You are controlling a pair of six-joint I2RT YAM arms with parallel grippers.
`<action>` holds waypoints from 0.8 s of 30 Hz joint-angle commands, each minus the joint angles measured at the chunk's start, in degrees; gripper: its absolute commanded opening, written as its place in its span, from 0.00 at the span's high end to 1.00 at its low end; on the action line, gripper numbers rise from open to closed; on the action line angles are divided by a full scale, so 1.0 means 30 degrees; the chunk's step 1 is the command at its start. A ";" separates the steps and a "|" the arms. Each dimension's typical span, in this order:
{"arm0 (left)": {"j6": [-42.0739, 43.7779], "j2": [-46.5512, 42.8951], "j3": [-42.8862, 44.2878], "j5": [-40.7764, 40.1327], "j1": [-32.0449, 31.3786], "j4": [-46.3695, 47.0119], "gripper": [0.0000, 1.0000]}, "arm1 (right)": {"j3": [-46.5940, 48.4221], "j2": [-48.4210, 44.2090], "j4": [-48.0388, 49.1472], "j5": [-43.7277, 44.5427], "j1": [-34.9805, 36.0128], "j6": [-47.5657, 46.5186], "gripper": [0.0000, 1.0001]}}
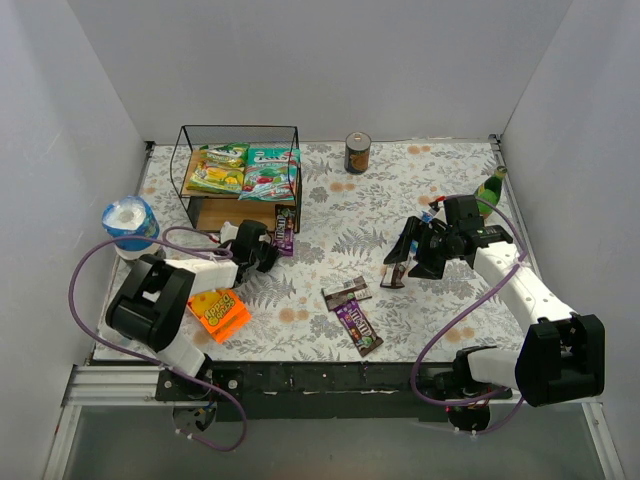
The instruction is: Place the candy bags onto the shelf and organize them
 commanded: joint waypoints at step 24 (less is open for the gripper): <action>0.0348 0.3327 0.4923 -0.0813 0.0559 0.0784 0.98 | -0.0392 -0.0333 0.0074 -0.0560 -0.0202 -0.0525 0.14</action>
